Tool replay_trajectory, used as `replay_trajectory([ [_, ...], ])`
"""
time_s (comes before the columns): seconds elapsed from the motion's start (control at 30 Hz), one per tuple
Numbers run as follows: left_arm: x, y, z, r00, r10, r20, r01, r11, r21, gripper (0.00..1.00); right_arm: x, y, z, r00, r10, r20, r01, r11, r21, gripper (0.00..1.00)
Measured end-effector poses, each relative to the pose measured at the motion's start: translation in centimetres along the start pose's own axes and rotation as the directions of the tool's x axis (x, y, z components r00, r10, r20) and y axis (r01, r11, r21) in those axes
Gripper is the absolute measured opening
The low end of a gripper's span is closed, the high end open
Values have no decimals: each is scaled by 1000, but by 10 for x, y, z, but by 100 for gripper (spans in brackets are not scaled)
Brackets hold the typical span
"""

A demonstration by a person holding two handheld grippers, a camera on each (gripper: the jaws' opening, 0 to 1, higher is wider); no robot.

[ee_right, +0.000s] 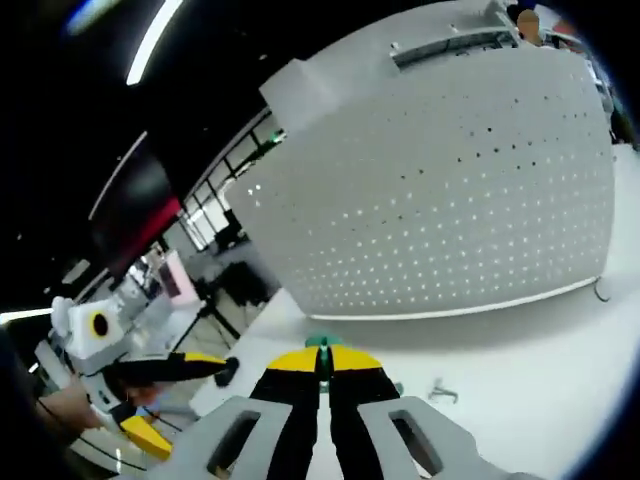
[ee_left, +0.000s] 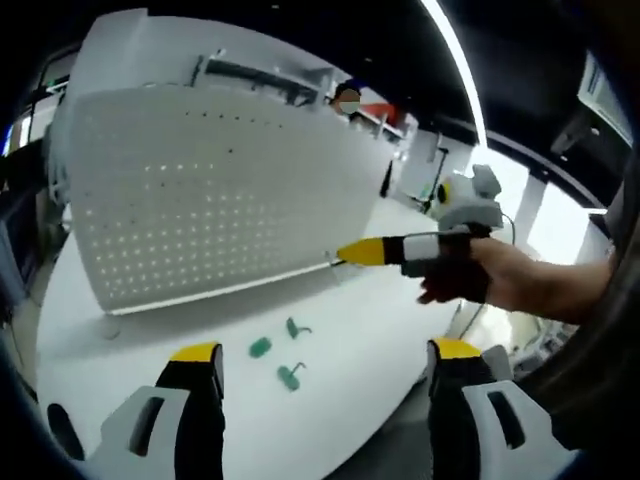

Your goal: Insert the hook assembly into the mounting plate slot until the hook locks in place.

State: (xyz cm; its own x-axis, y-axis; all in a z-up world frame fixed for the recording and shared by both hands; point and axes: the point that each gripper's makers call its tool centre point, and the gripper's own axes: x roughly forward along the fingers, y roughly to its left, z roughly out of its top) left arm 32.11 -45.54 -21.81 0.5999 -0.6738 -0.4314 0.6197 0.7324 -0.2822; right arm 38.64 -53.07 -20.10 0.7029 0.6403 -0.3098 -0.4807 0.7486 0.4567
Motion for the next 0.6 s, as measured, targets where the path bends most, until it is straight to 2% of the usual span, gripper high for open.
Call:
replay_trajectory([
  [0.1,3,0,-1,999,13,-30,-10,996,94,83,-3,11,0,1000,25,9,-25,1000,17,0],
  [0.2,5,-4,1,1000,-11,-18,12,998,63,80,-5,20,-2,999,45,15,-46,998,36,0],
  [0.4,8,-3,8,999,-41,9,41,999,22,69,-8,35,-7,997,71,11,-71,997,33,0],
  [0.6,11,-7,11,997,-70,15,70,997,24,57,-11,49,-7,996,90,9,-91,996,5,0],
])
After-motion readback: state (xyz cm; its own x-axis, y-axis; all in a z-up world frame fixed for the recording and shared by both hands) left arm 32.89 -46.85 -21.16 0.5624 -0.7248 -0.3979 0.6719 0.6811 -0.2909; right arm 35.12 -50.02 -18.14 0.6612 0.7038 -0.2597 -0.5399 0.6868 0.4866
